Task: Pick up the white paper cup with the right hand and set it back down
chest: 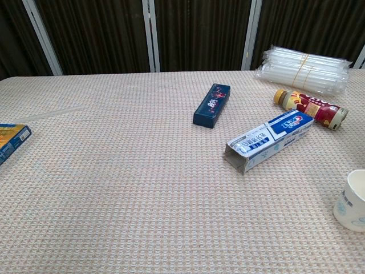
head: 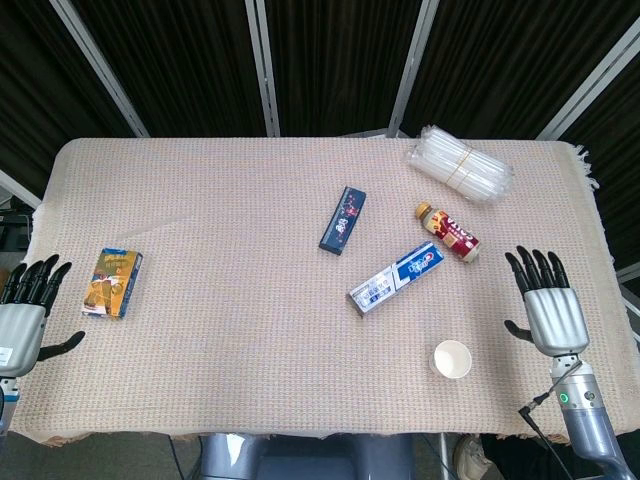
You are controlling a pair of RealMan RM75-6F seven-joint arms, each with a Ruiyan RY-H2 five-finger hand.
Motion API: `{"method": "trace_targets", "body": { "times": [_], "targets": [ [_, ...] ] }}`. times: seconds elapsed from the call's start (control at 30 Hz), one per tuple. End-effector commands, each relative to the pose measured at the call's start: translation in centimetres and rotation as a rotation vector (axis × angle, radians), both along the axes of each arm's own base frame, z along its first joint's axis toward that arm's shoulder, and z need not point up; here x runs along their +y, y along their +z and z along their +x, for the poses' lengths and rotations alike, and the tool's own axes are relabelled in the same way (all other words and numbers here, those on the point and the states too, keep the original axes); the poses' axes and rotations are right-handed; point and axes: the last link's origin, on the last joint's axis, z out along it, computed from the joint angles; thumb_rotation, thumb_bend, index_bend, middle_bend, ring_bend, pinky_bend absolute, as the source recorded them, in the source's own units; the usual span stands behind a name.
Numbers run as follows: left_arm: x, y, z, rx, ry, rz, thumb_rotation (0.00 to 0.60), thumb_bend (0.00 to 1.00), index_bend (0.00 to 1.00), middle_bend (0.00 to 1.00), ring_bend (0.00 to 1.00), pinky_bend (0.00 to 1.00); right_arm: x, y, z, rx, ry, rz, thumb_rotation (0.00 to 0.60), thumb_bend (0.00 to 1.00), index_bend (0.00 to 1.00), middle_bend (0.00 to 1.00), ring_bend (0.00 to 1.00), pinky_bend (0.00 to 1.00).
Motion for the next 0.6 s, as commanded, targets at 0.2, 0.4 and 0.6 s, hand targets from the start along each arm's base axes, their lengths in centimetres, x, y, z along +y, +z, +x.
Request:
{"method": "trace_targets", "body": {
  "times": [0.2,0.4,0.6],
  "targets": [
    [0.0,0.0,0.1,0.0,0.0,0.0,0.6,0.1,0.0,0.0,0.0,0.0,0.0,0.5,0.5,-0.024,0.029,0.001,0.6,0.0,0.0,0.0,0.0,0.0],
    [0.0,0.0,0.1,0.001,0.0,0.001,0.6,0.1,0.0,0.0,0.0,0.0,0.5,1.5,1.5,-0.048,0.063,0.07,0.6,0.0,0.0,0.0,0.0,0.0],
    [0.0,0.0,0.1,0.002,0.0,0.001,0.6,0.1,0.0,0.0,0.0,0.0,2.3,3.7,3.9,-0.147,0.07,0.189,0.6,0.0,0.02,0.0,0.0,0.0]
  ]
}}
